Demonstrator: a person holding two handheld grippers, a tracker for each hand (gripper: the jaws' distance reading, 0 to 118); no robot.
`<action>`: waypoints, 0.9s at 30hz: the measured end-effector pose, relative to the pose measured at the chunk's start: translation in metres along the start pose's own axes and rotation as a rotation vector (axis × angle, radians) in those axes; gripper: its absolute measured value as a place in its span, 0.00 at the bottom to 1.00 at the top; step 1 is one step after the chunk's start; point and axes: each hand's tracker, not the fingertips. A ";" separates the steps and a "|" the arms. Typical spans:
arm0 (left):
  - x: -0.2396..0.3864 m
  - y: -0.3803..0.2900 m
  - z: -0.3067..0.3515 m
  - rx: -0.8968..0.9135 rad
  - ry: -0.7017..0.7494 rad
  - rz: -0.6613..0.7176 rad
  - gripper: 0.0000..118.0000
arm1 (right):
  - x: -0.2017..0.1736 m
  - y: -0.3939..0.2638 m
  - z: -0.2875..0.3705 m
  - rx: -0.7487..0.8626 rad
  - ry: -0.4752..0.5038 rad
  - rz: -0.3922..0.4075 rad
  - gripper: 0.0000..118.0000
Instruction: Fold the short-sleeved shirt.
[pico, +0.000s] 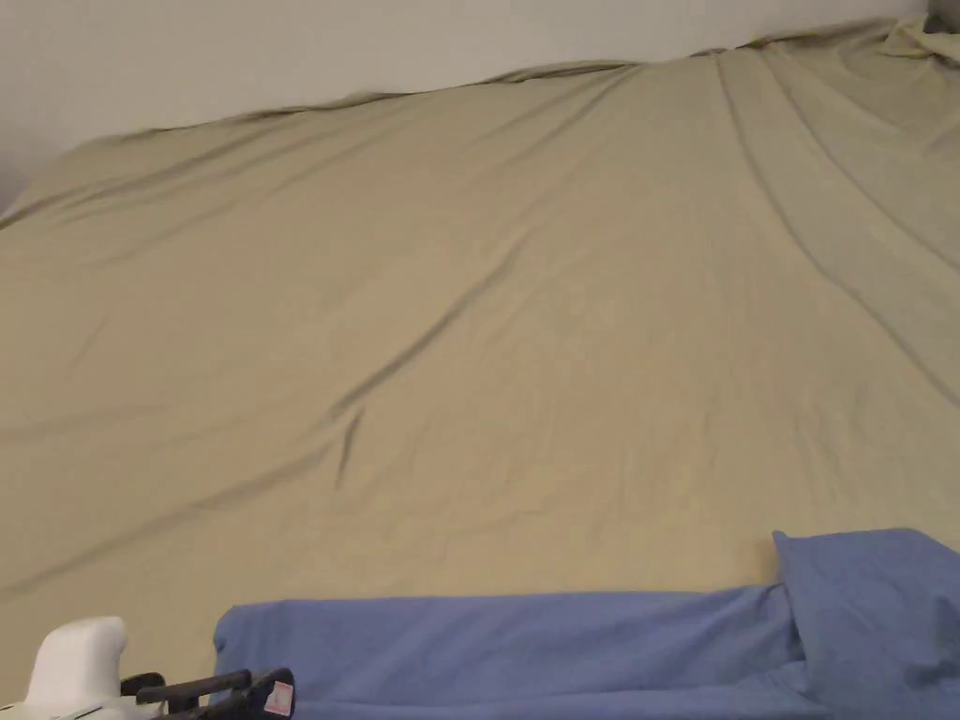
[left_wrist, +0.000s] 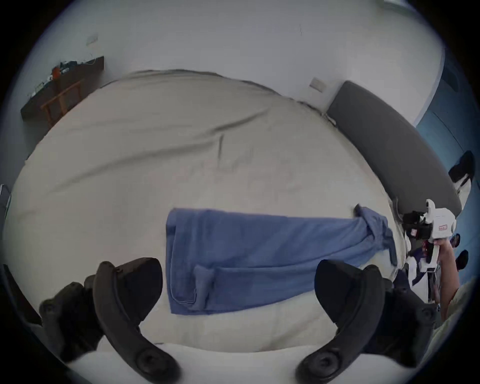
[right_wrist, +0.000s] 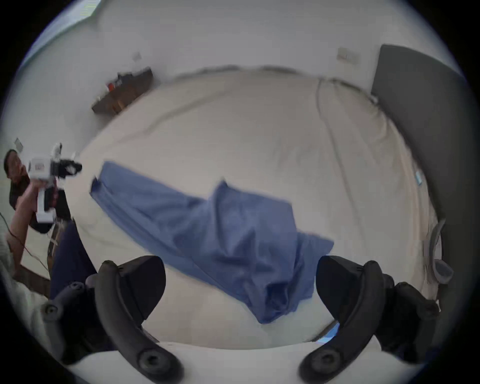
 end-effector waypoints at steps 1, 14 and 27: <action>-0.004 -0.020 -0.030 -0.012 0.009 0.002 1.00 | -0.009 0.005 0.004 0.043 0.010 -0.018 1.00; -0.022 -0.035 -0.051 -0.089 -0.073 0.198 0.00 | -0.038 0.008 -0.023 0.130 0.100 -0.143 0.02; -0.129 -0.014 -0.103 -0.164 -0.480 0.432 1.00 | -0.040 0.009 -0.023 0.185 0.536 -0.134 0.02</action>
